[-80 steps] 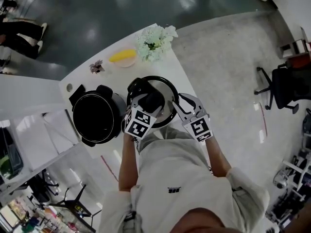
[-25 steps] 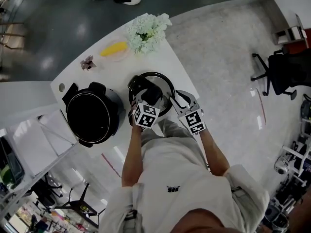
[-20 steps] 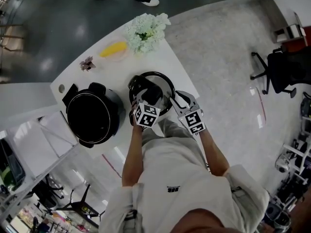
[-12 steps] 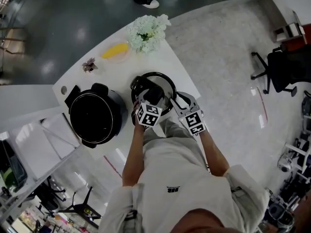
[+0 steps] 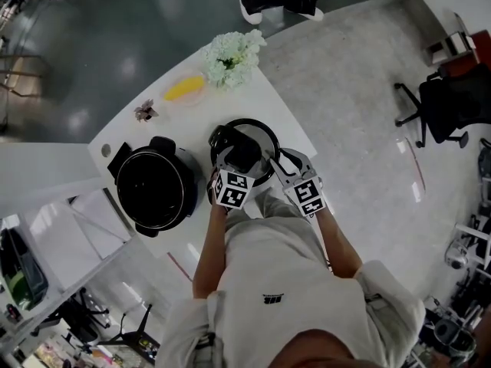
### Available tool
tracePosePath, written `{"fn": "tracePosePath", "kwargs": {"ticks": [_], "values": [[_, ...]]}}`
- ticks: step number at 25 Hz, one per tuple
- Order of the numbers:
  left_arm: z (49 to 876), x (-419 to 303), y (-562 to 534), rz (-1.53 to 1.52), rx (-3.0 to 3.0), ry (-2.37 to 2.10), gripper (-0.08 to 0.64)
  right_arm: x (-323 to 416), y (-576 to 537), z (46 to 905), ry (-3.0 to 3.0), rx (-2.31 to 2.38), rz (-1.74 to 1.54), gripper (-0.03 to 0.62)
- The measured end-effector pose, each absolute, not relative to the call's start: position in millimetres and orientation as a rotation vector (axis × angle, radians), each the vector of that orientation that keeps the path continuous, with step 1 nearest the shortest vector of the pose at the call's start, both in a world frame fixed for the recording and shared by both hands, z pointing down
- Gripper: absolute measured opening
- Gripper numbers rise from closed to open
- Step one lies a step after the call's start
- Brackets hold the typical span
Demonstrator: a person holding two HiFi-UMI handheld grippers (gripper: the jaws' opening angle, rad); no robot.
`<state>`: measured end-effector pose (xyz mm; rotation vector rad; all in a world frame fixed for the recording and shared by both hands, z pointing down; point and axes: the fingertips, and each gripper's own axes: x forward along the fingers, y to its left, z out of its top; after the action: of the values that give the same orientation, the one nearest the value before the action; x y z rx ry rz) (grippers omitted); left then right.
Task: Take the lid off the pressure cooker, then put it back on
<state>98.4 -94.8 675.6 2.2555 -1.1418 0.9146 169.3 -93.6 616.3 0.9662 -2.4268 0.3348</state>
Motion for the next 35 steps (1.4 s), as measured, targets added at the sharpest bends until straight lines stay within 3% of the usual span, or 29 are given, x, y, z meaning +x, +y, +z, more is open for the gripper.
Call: {"fn": "tracePosePath", "kwargs": {"ticks": [35], "values": [[704.0, 101.2, -103.7, 1.036, 2.185, -1.079, 0.339, 165.0, -96.5, 639.9, -2.400, 0.897, 0.407, 0.129]]}}
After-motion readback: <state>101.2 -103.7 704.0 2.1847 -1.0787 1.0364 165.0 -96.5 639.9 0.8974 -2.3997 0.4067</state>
